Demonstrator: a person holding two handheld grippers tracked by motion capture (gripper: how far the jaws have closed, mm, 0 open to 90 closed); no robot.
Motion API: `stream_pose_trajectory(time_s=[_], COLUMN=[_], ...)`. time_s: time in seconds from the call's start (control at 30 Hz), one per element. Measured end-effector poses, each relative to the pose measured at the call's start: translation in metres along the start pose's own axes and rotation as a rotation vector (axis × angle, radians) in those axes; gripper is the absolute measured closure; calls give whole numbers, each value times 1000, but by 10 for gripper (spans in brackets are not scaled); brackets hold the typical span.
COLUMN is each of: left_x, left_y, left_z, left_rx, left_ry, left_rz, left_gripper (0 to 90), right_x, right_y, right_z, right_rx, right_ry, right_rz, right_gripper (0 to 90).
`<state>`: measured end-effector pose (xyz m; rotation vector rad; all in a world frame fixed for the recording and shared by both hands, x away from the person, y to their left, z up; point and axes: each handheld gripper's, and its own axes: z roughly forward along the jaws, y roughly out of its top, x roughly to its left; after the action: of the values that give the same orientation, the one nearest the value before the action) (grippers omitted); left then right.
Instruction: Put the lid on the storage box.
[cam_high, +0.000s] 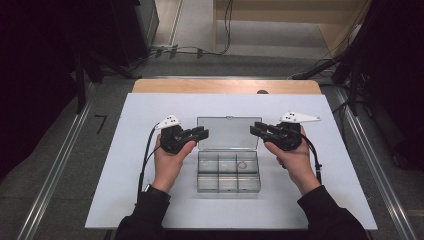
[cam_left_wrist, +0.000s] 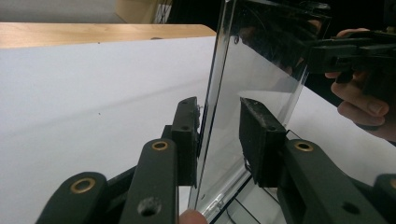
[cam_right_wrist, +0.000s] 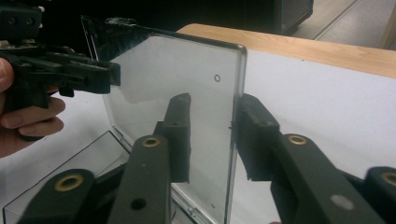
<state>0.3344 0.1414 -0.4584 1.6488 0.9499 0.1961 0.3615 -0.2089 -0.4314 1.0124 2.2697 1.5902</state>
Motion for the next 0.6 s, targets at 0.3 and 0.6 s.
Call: stream_pose_trajectory(time_s=[0.3, 0.6], left_x=[-3, -3], left_y=[-2, -11], left_z=[-3, -15], left_rx=[2, 8], left_ry=[-12, 4], left_rz=[7, 11], left_gripper=[605, 571], right_x=[3, 7], right_y=[-4, -9], right_z=[-5, -11], right_rx=[-14, -29], right_ry=[10, 18], right_rz=[-11, -28], right_gripper=[693, 688])
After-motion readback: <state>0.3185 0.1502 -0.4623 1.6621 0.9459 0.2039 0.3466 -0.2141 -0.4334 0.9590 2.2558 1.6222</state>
